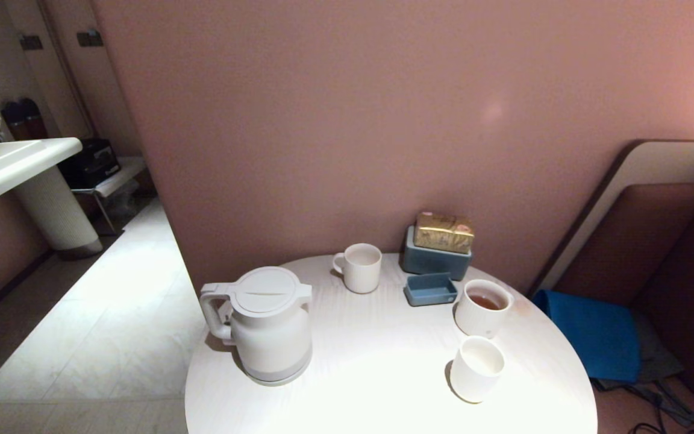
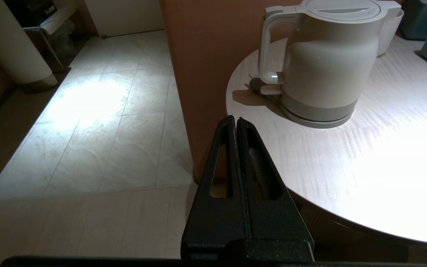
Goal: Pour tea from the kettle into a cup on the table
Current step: Pick up the kettle
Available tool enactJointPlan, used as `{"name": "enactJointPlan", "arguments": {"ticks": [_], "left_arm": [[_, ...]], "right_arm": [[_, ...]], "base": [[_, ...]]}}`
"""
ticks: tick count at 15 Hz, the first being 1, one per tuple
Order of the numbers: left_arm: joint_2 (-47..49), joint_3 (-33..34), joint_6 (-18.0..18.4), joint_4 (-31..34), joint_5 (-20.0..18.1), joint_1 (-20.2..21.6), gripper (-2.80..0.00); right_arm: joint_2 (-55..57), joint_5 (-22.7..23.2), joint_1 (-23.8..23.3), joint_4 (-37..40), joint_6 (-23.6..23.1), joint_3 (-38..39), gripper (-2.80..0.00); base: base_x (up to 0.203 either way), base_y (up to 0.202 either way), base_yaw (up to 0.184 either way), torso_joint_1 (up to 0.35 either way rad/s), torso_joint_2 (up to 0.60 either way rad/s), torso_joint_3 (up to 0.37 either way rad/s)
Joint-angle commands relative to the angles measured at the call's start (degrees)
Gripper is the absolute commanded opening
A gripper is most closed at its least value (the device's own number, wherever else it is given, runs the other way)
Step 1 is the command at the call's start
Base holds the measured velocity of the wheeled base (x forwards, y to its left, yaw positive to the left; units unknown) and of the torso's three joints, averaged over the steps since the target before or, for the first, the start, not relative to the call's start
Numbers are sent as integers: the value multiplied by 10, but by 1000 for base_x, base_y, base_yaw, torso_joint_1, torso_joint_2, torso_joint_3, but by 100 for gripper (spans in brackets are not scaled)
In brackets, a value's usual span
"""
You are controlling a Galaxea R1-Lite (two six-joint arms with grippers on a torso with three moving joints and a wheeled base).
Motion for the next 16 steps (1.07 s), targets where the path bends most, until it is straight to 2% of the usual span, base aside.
{"name": "enactJointPlan", "arguments": {"ticks": [1, 3, 6, 7, 9, 11, 13, 16], "left_arm": [[1, 0, -3, 0, 1, 0, -280], [1, 0, -14, 0, 3, 0, -280], [1, -3, 1, 1, 3, 0, -280], [1, -17, 3, 1, 0, 0, -280], [36, -88, 0, 3, -7, 1, -280], [141, -170, -23, 2, -12, 1, -280], [289, -246, -46, 4, -11, 1, -280], [504, -307, -97, 3, -4, -7, -280]], "right_arm": [[1, 0, 0, 0, 0, 0, 0], [1, 0, 0, 0, 0, 0, 0], [1, 0, 0, 0, 0, 0, 0], [1, 0, 0, 0, 0, 0, 0], [1, 0, 0, 0, 0, 0, 0], [1, 0, 0, 0, 0, 0, 0], [1, 0, 0, 0, 0, 0, 0], [1, 0, 0, 0, 0, 0, 0]], "base": [[0, 0, 0, 0, 0, 0], [0, 0, 0, 0, 0, 0], [0, 0, 0, 0, 0, 0], [0, 0, 0, 0, 0, 0], [0, 0, 0, 0, 0, 0], [0, 0, 0, 0, 0, 0], [0, 0, 0, 0, 0, 0], [0, 0, 0, 0, 0, 0]]}}
